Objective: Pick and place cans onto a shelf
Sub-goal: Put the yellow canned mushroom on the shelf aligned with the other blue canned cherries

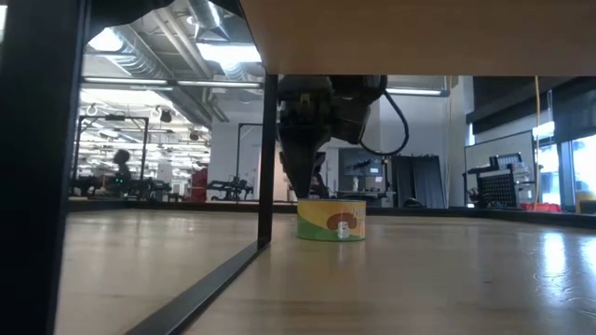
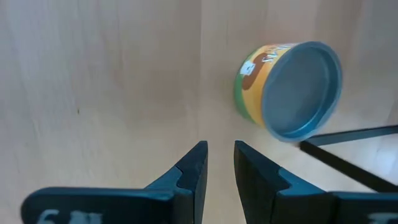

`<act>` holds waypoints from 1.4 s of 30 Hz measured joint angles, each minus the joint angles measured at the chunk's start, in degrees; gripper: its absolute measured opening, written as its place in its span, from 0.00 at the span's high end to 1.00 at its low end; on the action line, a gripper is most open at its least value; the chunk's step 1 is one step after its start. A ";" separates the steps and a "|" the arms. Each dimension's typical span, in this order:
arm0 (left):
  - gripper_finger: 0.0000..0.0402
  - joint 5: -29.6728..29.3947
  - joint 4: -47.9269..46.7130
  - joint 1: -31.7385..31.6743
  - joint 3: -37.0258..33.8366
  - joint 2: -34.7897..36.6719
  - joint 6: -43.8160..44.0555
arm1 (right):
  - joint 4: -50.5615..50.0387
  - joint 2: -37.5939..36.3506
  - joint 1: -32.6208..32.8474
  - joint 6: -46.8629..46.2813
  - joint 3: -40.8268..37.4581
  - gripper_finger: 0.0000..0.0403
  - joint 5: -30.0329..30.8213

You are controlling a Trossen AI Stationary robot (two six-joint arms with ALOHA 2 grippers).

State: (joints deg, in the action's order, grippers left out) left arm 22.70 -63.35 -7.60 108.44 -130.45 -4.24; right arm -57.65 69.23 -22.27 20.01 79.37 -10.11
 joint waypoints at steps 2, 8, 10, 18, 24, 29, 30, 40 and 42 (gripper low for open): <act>0.82 0.40 0.04 0.10 0.02 0.00 0.99 | 0.00 0.00 -0.02 0.00 0.00 0.96 0.00; 0.82 0.37 2.90 1.08 0.02 0.00 4.29 | 0.00 0.00 -0.02 0.02 0.00 0.96 0.00; 0.82 -0.99 3.85 1.56 0.02 0.00 6.42 | 0.00 0.00 -0.01 0.02 0.00 0.96 0.00; 0.82 -5.04 5.18 4.02 0.02 0.00 9.36 | -0.02 0.00 0.01 0.03 0.00 0.96 0.00; 0.82 -7.22 5.18 4.63 0.02 0.00 9.79 | -0.02 0.00 -0.02 0.04 0.00 0.96 0.00; 0.82 -7.57 5.35 4.89 0.02 0.00 10.56 | -0.02 0.00 -0.01 0.04 0.00 0.96 0.00; 0.82 -7.66 5.33 5.05 0.02 0.00 10.96 | -0.02 0.00 -0.01 0.04 0.00 0.96 0.00; 0.82 -7.99 5.79 5.87 0.04 -0.02 11.18 | -0.02 0.00 0.01 0.04 0.00 0.96 0.00; 0.82 -7.14 4.98 5.79 0.04 -0.02 9.93 | -0.02 0.00 -0.02 0.04 0.00 0.96 0.00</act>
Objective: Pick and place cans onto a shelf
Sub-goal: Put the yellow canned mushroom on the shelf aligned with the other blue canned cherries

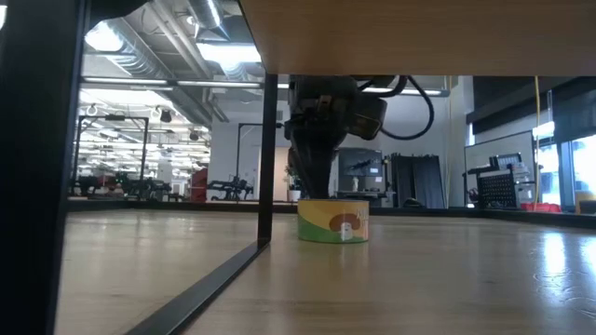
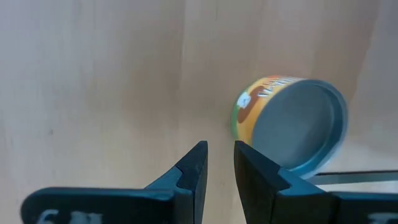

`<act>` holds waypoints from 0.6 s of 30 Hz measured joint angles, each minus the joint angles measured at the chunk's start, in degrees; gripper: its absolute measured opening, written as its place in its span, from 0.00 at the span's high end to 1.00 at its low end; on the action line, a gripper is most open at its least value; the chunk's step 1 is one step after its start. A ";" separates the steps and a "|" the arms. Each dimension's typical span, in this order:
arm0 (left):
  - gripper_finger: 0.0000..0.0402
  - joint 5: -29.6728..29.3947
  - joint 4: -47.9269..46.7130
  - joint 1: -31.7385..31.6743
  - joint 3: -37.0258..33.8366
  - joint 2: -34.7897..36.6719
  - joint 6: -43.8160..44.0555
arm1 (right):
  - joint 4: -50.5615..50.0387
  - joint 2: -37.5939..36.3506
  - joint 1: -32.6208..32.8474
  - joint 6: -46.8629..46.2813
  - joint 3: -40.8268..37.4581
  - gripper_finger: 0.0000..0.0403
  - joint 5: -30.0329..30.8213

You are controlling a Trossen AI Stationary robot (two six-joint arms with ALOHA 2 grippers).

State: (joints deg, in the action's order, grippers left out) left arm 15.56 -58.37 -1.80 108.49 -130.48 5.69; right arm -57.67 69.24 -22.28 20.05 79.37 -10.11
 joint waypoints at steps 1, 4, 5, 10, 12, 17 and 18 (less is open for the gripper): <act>0.82 0.30 -0.04 0.00 0.00 0.00 -0.28 | 0.00 0.00 0.01 0.00 0.00 0.96 0.01; 0.82 0.91 -0.04 0.04 0.00 -0.02 -1.45 | 0.00 0.02 0.01 0.00 0.00 0.96 0.00; 0.82 1.88 -0.04 -0.04 0.00 -0.02 -1.59 | 0.00 0.02 0.00 0.00 0.00 0.96 0.00; 0.82 6.18 -0.04 -0.64 0.00 -0.02 -1.35 | 0.00 0.02 0.02 0.00 0.00 0.96 0.00; 0.82 6.37 -0.06 -0.50 0.00 -0.02 -1.37 | 0.00 0.02 0.01 0.00 0.00 0.96 0.01; 0.82 6.72 -0.06 -0.50 0.00 -0.02 -1.22 | 0.00 0.02 0.00 0.00 0.00 0.96 0.00; 0.82 6.53 -0.06 -0.43 0.00 -0.02 -0.81 | 0.00 0.02 0.02 0.00 0.00 0.96 0.00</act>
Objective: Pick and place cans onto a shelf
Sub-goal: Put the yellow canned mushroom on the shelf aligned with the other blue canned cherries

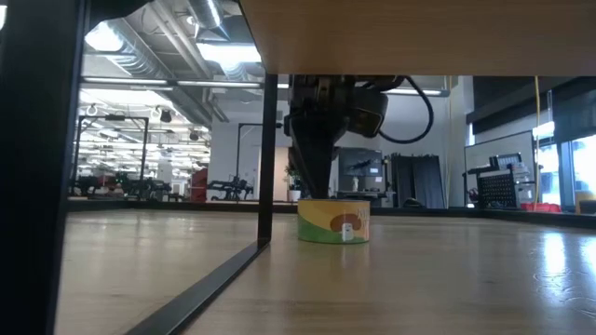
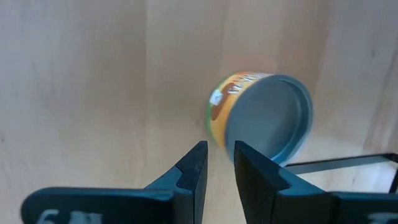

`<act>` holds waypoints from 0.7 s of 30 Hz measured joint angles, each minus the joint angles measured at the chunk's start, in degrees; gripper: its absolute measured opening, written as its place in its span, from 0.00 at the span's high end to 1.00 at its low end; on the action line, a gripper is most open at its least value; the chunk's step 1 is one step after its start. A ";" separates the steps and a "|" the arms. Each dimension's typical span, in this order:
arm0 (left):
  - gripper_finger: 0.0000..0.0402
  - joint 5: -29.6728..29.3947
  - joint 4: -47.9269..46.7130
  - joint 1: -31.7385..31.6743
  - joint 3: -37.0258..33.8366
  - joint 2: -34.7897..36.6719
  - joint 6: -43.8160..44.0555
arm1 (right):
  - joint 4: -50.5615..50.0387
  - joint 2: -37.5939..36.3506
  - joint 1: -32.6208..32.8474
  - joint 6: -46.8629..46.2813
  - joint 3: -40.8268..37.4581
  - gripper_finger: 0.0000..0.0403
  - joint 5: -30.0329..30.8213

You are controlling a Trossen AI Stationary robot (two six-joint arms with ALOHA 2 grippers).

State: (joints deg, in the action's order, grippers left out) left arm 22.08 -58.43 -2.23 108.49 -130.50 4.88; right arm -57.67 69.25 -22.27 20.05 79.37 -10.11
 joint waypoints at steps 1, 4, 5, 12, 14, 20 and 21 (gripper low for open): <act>0.82 -0.23 0.00 0.07 0.00 0.00 0.49 | 0.00 0.00 0.00 0.00 0.00 0.96 0.00; 0.82 -1.92 0.02 0.74 0.00 0.00 0.55 | 0.00 0.00 0.00 0.00 0.00 0.96 0.00; 0.82 -2.50 0.02 0.92 0.00 0.00 0.57 | 0.00 0.00 0.00 0.00 0.00 0.96 0.00; 0.82 -3.05 0.02 1.64 0.00 0.00 0.98 | 0.00 0.00 0.00 0.00 0.00 0.96 0.00; 0.82 -3.69 0.12 1.90 0.00 0.00 0.98 | 0.00 0.00 0.00 0.00 0.00 0.96 0.00; 0.82 -5.42 1.58 2.24 0.00 -0.02 1.00 | 0.00 0.00 0.00 0.00 0.00 0.96 0.00; 0.82 -5.58 1.92 2.30 0.00 -0.01 0.98 | 0.00 0.00 -0.01 0.00 0.00 0.96 0.00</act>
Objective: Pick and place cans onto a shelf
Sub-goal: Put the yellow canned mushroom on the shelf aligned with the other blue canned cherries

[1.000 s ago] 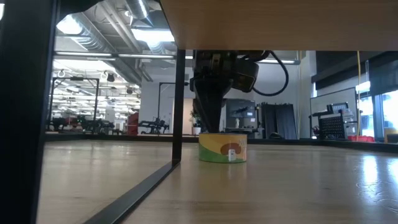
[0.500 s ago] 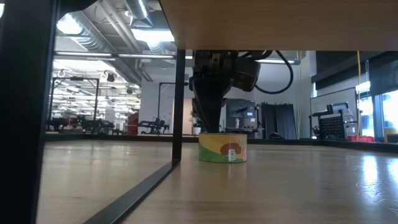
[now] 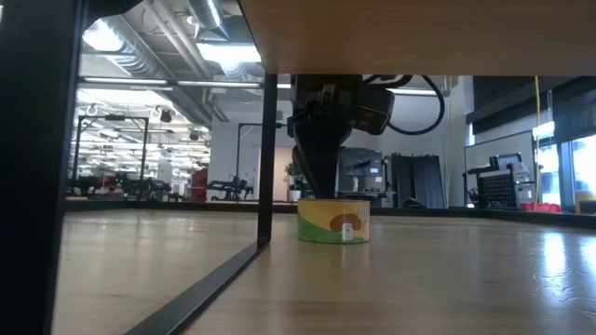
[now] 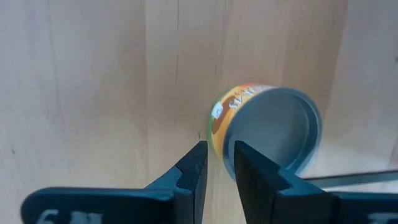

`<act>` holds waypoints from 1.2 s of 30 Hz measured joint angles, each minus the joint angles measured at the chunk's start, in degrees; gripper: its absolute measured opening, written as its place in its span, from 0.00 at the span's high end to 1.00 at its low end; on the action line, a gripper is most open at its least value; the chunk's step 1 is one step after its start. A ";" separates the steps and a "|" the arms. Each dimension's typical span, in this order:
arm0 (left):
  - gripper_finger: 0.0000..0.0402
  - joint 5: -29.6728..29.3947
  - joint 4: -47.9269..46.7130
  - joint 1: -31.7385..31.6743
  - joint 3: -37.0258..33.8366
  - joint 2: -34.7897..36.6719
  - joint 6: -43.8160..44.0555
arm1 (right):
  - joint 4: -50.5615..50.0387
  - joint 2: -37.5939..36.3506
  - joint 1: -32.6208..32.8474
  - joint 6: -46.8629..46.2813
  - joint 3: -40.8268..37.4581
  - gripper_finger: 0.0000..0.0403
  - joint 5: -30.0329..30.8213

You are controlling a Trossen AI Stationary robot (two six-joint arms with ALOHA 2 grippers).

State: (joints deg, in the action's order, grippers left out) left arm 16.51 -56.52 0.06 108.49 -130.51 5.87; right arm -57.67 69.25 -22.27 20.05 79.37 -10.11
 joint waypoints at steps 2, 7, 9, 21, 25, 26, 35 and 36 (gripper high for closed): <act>0.82 -1.13 0.37 0.25 0.00 0.00 0.00 | 0.00 0.00 0.01 0.00 0.00 0.96 0.00; 0.82 -2.36 0.58 0.78 0.00 -0.01 -0.01 | 0.00 0.00 0.00 0.00 0.00 0.96 0.00; 0.82 -2.26 0.55 0.78 0.00 -0.01 0.00 | 0.00 0.00 -0.01 0.00 0.00 0.96 0.00; 0.82 -3.56 0.75 1.00 0.00 -0.01 0.00 | 0.01 0.00 -0.01 -0.02 0.00 0.96 0.00; 0.82 -3.40 1.83 1.00 -0.80 -0.01 0.00 | 0.02 0.00 -0.01 -0.02 0.00 0.96 0.00; 0.82 -2.70 2.19 1.02 -1.35 -0.02 0.02 | 0.02 0.00 0.00 -0.02 0.00 0.96 0.00; 0.82 -1.62 4.39 1.02 -4.33 0.36 0.04 | 0.07 0.00 0.00 -0.02 0.00 0.96 0.00; 0.82 -1.61 4.50 0.96 -4.35 0.36 -0.02 | 0.07 0.00 0.00 -0.02 0.00 0.96 0.00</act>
State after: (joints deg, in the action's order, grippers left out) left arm 14.90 -52.02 1.02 104.14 -130.15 5.85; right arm -57.60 69.25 -22.27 20.03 79.37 -10.11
